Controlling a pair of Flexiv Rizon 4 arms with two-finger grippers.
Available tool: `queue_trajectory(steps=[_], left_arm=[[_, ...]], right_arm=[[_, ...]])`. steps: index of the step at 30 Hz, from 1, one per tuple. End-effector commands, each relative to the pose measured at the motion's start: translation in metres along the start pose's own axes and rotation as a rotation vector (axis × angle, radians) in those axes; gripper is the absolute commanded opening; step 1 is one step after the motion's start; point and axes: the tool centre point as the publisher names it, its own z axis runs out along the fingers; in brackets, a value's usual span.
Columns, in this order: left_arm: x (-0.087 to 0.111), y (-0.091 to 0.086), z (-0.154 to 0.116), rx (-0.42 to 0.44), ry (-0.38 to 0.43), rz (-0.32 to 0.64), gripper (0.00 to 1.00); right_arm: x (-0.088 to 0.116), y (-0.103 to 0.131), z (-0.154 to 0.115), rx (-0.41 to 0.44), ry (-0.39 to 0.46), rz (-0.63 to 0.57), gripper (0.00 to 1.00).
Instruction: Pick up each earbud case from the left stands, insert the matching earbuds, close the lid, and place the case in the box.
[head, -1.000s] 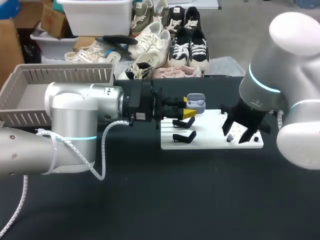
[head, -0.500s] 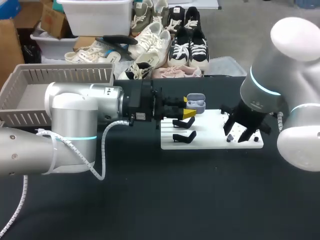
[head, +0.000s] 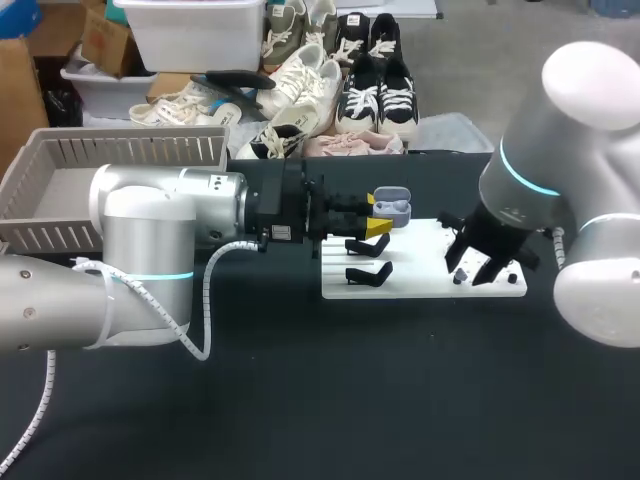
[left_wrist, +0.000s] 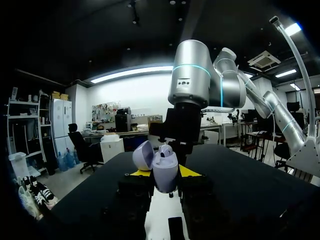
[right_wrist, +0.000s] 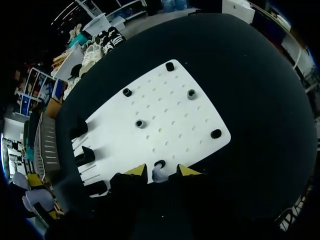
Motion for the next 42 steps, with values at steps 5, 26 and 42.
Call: queue_trajectory(steps=[5,26,42], left_arm=[[0.0,0.001,0.0,0.002,-0.001,0.0,0.0],[0.0,0.001,0.0,0.002,-0.001,0.0,0.0],[0.0,0.001,0.0,0.002,-0.001,0.0,0.0]], right_arm=[[-0.001,0.002,0.006,0.007,-0.001,-0.004,0.32],[0.0,-0.001,0.003,0.017,0.004,-0.014,0.0],[0.0,-0.011,-0.018,-0.009,-0.019,-0.002,0.0]])
